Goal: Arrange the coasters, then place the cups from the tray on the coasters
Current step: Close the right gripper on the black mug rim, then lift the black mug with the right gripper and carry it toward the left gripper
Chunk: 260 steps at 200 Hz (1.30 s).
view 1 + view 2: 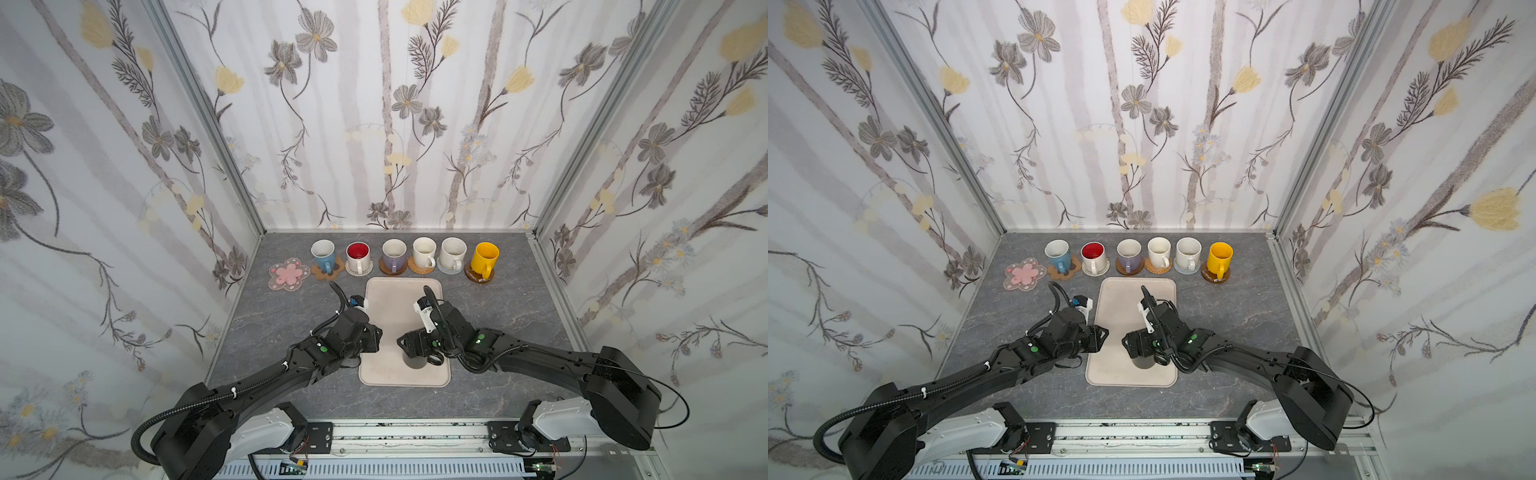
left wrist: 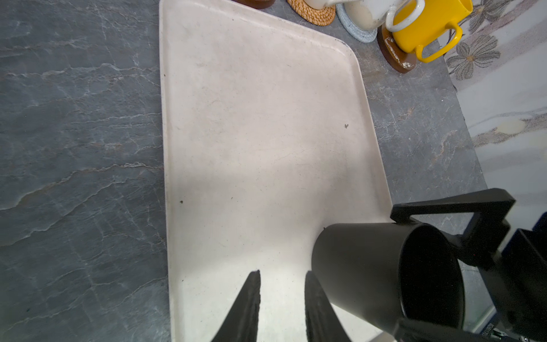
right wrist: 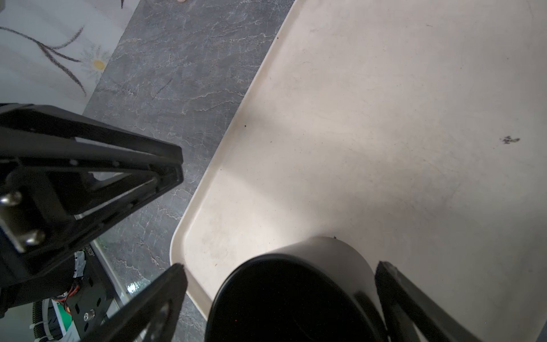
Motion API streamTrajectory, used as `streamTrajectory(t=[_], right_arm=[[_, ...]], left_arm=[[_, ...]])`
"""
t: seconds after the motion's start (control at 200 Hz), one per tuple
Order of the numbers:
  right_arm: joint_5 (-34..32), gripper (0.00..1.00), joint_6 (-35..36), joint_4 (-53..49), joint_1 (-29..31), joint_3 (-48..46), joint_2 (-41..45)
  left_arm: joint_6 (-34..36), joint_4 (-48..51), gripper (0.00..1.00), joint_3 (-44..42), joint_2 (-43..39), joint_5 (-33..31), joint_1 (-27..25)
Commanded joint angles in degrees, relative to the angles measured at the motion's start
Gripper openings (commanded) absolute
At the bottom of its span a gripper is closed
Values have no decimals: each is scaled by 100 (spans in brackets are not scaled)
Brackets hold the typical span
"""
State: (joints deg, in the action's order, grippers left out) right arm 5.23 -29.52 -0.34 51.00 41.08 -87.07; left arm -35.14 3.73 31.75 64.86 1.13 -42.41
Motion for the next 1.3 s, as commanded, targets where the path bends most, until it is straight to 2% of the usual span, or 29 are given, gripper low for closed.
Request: streamTrajectory(t=[0.0,0.165,0.385,0.714,1.294], right_arm=[[-14,100,277,-141,33,51,209],[-99,100,590,-652,117,-10,472],[-236,100,615,-713,160,-348,647],[-663,99,597,-683,419,-210,204],[-901,80,420,-511,463,257,-347]], left_arm=[[-59,-37,30,-2,-8,-40,6],[-20,-37,31,23,7,-60,24],[5,-38,32,54,112,-29,31],[7,-35,33,21,106,-49,32],[-62,-35,34,-70,-70,-51,31]])
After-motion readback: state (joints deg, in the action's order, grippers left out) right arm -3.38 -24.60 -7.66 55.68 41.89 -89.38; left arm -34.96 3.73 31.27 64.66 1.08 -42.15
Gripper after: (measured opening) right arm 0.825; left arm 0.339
